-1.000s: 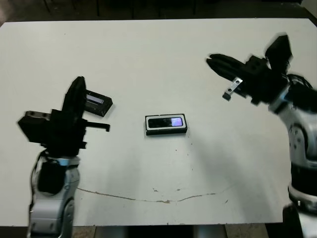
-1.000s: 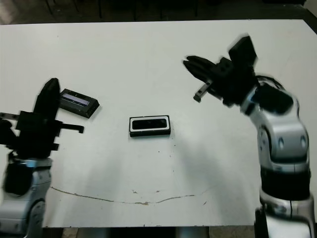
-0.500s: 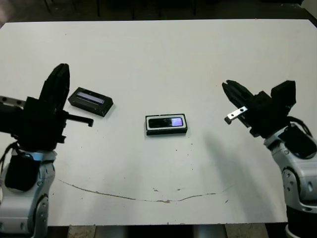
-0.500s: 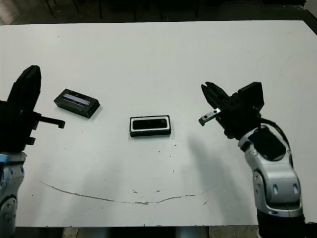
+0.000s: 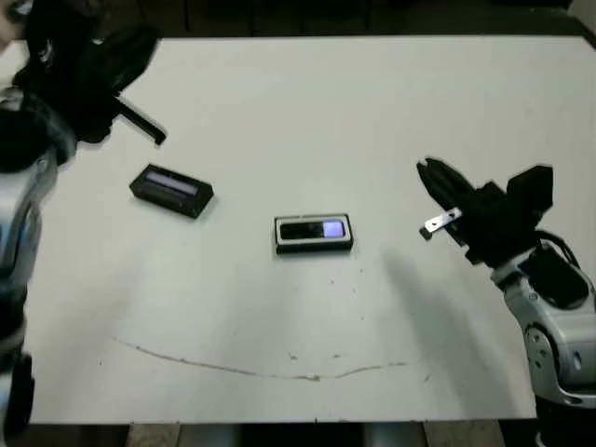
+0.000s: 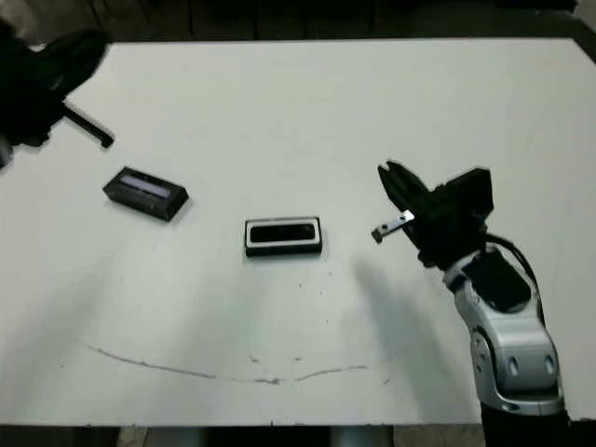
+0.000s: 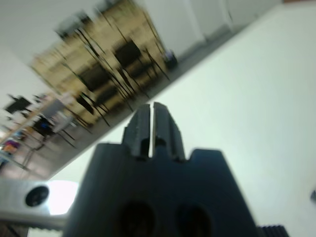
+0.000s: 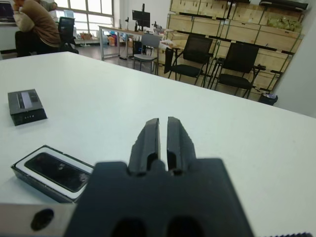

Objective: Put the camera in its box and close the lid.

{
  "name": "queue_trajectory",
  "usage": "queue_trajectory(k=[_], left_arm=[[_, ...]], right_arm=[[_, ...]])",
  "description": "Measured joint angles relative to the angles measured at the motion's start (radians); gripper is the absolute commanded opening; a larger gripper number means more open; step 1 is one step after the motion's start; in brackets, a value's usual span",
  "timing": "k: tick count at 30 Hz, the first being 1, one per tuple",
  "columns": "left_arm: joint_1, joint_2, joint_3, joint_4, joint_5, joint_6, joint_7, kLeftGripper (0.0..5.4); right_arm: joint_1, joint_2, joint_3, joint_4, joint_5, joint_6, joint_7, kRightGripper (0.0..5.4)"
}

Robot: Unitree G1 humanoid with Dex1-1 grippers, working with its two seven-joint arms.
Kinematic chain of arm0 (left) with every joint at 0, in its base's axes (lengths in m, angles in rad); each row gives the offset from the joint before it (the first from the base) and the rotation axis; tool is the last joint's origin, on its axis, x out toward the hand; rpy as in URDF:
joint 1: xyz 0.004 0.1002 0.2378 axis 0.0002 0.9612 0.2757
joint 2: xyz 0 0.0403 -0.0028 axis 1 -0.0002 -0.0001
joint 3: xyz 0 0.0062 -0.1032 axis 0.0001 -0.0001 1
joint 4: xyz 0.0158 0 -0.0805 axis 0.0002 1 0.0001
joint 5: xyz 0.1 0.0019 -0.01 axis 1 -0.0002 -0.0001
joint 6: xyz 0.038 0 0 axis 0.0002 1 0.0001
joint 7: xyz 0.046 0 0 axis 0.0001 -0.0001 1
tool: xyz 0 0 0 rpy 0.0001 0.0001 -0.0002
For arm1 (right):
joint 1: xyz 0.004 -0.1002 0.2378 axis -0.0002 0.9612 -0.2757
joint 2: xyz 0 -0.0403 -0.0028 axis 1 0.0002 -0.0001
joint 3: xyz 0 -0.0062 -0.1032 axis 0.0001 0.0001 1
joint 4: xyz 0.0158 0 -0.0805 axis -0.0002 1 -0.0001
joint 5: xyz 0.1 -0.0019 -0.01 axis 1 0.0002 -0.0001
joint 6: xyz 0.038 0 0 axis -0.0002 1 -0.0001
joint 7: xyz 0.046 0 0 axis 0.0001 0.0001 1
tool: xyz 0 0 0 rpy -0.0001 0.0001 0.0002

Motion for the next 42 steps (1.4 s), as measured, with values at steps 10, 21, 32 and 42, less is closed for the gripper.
queue_trajectory(k=[10, 21, 32, 42], left_arm=[[-0.287, -0.075, -0.387, 0.546, 0.284, -0.157, -0.305, 0.00], [-0.310, -0.181, -0.459, 0.794, 0.415, -0.300, -0.426, 0.00], [-0.293, -0.199, -0.467, 0.863, 0.454, -0.352, -0.548, 0.00], [-0.263, -0.220, -0.471, 0.865, 0.516, -0.378, -0.517, 0.00]], right_arm=[[0.009, -0.019, -0.004, -0.012, 0.014, -0.004, -0.002, 0.02], [0.032, -0.042, -0.004, -0.013, 0.019, -0.016, 0.009, 0.02], [0.043, -0.047, 0.002, -0.052, 0.018, 0.017, 0.006, 0.02], [0.075, -0.049, 0.003, -0.083, 0.019, 0.025, 0.006, 0.02]])
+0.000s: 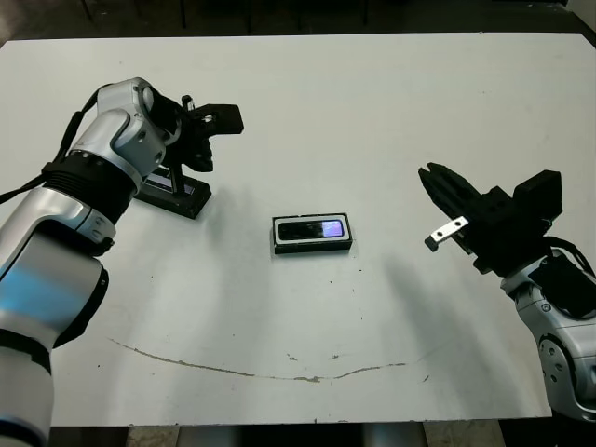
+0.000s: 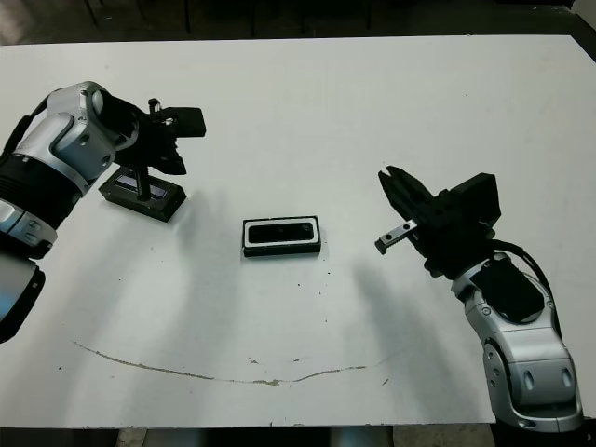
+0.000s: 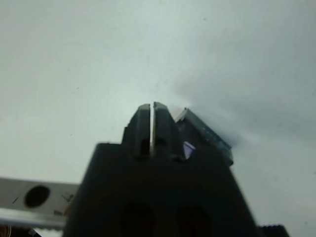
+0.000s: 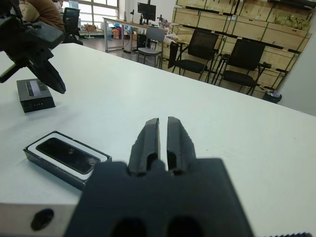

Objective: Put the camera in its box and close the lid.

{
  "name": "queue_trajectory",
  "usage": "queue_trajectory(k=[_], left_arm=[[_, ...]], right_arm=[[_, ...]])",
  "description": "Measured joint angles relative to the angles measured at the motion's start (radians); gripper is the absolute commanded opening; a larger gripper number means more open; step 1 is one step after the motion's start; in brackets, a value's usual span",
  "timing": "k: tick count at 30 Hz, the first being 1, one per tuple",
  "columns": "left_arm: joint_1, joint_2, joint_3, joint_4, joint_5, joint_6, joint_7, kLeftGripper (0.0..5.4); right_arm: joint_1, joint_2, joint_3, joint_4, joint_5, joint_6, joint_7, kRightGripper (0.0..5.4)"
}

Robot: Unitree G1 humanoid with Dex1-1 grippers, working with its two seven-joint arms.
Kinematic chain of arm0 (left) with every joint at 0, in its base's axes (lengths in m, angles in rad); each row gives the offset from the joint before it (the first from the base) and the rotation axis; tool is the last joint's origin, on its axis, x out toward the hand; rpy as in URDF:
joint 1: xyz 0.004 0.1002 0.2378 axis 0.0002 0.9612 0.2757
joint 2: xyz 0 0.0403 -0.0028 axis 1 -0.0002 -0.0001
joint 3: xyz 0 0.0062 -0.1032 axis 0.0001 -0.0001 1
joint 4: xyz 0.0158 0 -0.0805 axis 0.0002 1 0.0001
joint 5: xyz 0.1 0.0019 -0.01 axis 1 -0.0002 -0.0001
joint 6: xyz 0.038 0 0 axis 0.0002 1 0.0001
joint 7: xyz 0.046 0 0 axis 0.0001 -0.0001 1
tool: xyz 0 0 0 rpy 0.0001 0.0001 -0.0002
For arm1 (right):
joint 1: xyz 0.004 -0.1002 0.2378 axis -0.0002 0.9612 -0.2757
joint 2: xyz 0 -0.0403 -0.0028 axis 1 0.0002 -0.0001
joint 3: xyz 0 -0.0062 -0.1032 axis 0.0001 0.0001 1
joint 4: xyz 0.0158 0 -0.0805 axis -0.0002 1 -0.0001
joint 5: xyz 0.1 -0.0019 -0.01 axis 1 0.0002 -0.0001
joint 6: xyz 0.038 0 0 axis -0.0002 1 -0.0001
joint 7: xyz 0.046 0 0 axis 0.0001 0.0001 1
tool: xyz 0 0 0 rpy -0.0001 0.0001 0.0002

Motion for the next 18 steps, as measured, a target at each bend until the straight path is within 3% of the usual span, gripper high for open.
queue_trajectory(k=[10, 18], left_arm=[[0.023, -0.016, 0.001, 0.011, 0.058, -0.089, 0.145, 0.00], [0.010, -0.040, -0.025, 0.099, 0.090, -0.117, 0.047, 0.00]], right_arm=[[0.018, -0.001, 0.000, -0.023, 0.006, 0.026, -0.001, 0.02], [0.028, -0.002, 0.000, -0.034, 0.010, 0.038, -0.008, 0.02]])
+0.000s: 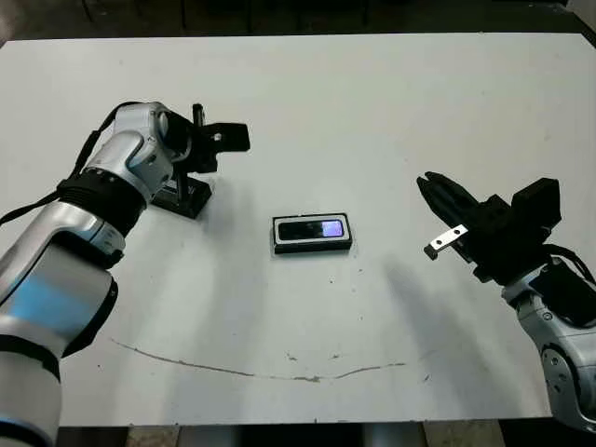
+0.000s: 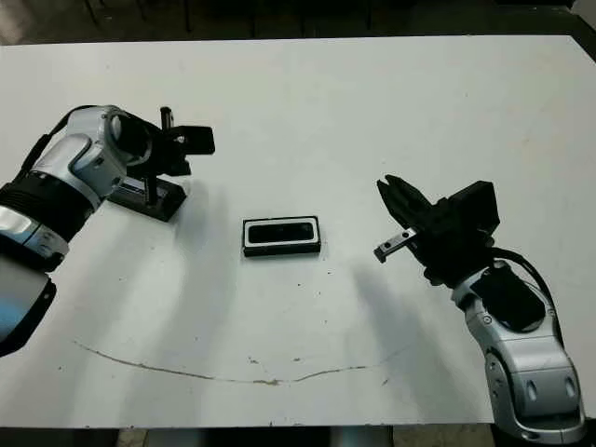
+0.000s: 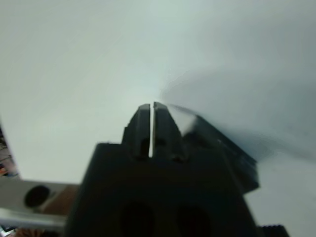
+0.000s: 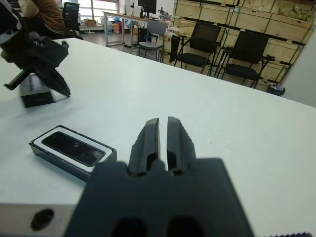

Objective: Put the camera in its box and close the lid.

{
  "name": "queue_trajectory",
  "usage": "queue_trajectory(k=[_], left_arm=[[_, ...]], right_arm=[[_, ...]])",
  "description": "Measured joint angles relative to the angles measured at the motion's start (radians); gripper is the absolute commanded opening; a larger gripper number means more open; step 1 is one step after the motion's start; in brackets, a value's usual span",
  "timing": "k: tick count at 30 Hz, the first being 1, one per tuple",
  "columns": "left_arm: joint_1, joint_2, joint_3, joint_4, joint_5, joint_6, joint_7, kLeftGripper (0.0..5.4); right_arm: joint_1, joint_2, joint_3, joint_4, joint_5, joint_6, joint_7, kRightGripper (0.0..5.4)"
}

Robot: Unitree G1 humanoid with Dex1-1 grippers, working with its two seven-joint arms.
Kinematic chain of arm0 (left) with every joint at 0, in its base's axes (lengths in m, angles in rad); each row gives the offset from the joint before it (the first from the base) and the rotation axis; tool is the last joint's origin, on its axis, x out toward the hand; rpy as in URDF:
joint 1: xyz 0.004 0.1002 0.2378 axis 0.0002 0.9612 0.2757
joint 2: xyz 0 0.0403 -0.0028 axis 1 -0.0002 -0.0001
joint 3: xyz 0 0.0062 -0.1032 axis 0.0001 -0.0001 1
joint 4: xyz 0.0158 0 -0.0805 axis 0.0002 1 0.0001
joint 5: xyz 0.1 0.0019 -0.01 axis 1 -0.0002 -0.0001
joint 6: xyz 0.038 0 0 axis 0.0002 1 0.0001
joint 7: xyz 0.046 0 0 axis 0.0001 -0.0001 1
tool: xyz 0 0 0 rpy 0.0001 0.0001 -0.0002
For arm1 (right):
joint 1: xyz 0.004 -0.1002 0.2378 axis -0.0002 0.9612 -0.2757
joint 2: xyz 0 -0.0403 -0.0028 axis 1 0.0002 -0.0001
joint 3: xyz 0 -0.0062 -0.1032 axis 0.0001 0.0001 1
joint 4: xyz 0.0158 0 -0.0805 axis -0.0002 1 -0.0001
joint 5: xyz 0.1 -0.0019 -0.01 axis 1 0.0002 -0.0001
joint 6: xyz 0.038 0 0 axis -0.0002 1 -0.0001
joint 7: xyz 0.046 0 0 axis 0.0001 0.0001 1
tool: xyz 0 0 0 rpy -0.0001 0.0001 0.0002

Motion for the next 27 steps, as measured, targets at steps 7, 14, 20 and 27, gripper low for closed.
queue_trajectory(k=[7, 14, 20, 27], left_arm=[[0.004, 0.023, -0.026, -0.041, 0.047, -0.040, -0.073, 0.00], [0.004, 0.053, -0.054, -0.069, 0.091, -0.062, -0.162, 0.00], [0.007, 0.079, -0.058, -0.112, 0.101, -0.072, -0.276, 0.00], [0.061, 0.146, -0.044, -0.238, 0.076, -0.095, -0.399, 0.00]], right_arm=[[0.010, -0.003, -0.001, -0.013, 0.012, 0.018, -0.003, 0.02], [0.011, -0.004, -0.002, -0.031, 0.020, 0.037, -0.010, 0.02], [0.012, -0.005, -0.002, -0.031, 0.021, 0.037, -0.009, 0.02], [0.010, -0.010, -0.003, -0.028, 0.024, 0.037, -0.008, 0.02]])
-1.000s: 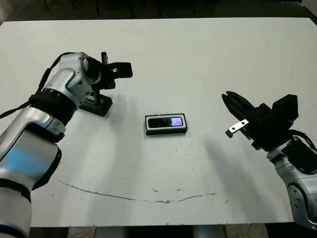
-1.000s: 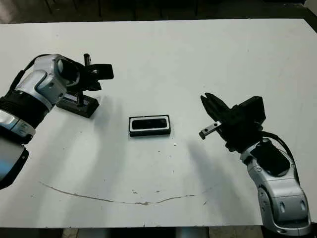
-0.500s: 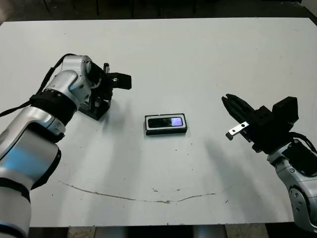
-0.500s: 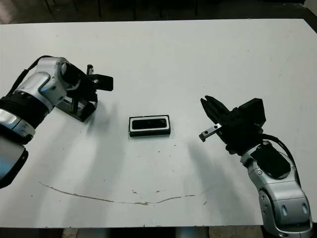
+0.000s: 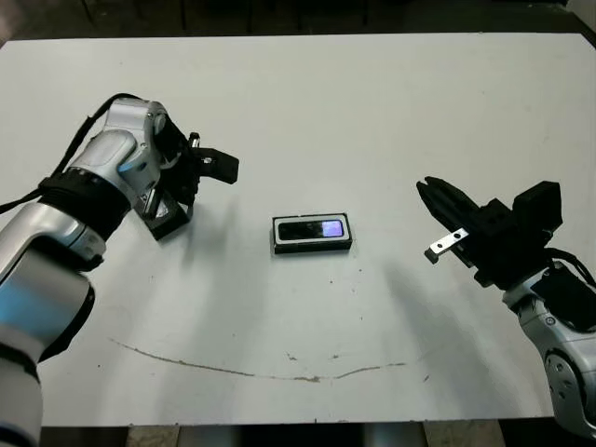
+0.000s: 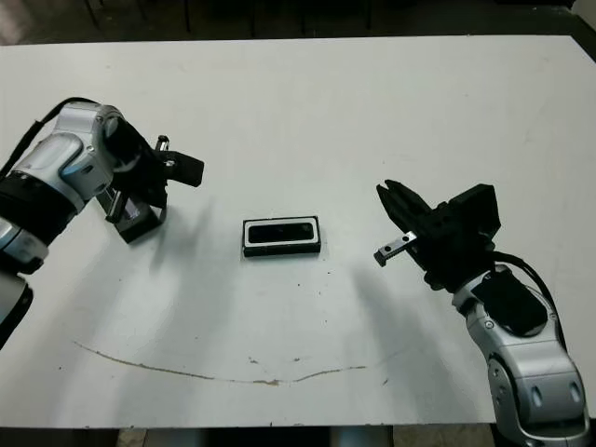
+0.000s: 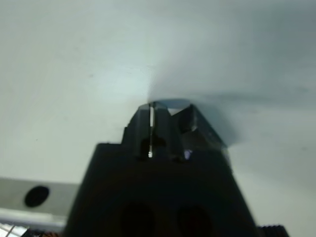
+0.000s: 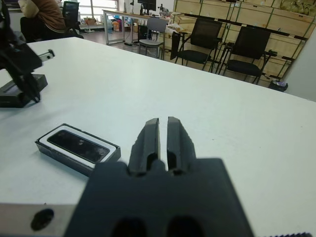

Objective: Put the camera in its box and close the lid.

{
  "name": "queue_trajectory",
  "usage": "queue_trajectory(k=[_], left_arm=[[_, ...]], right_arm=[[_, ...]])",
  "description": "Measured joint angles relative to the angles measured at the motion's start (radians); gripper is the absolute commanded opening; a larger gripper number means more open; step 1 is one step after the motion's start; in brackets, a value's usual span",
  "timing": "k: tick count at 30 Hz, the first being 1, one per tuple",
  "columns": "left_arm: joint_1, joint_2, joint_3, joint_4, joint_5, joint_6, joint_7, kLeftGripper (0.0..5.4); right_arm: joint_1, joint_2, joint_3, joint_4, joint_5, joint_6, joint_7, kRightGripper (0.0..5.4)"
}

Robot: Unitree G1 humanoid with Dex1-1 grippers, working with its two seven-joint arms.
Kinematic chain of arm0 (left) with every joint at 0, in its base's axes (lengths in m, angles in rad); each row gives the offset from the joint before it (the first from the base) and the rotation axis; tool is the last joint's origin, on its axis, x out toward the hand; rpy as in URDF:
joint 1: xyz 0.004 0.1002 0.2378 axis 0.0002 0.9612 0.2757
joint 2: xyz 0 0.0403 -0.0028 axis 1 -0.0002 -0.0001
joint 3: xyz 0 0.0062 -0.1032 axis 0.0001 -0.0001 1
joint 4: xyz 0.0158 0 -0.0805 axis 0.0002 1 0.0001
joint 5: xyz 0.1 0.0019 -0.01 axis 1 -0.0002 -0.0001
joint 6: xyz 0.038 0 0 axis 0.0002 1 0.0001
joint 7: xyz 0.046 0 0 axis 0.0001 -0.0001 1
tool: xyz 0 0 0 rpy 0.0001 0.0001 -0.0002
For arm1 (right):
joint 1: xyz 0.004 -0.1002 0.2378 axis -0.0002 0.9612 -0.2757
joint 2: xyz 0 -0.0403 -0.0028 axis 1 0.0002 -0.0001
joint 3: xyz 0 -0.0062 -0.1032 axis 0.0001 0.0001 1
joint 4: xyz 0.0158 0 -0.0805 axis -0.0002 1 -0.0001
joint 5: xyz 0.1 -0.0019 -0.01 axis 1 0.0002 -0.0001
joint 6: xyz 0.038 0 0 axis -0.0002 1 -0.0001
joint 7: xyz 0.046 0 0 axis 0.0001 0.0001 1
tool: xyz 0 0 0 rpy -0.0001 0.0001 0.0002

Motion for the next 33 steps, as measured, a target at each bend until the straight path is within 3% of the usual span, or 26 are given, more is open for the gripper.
queue_trajectory(k=[13, 25, 33], left_arm=[[0.014, 0.041, 0.012, 0.025, -0.010, -0.098, -0.061, 0.00], [0.042, 0.074, 0.013, -0.032, 0.012, -0.065, -0.116, 0.00], [0.120, 0.096, 0.131, -0.184, -0.081, -0.020, -0.088, 0.00]], right_arm=[[-0.008, -0.007, 0.001, 0.009, 0.010, 0.000, 0.002, 0.02], [-0.019, -0.014, 0.009, 0.015, 0.011, 0.003, 0.001, 0.02], [-0.020, -0.014, 0.010, 0.020, 0.012, -0.002, 0.002, 0.02]])
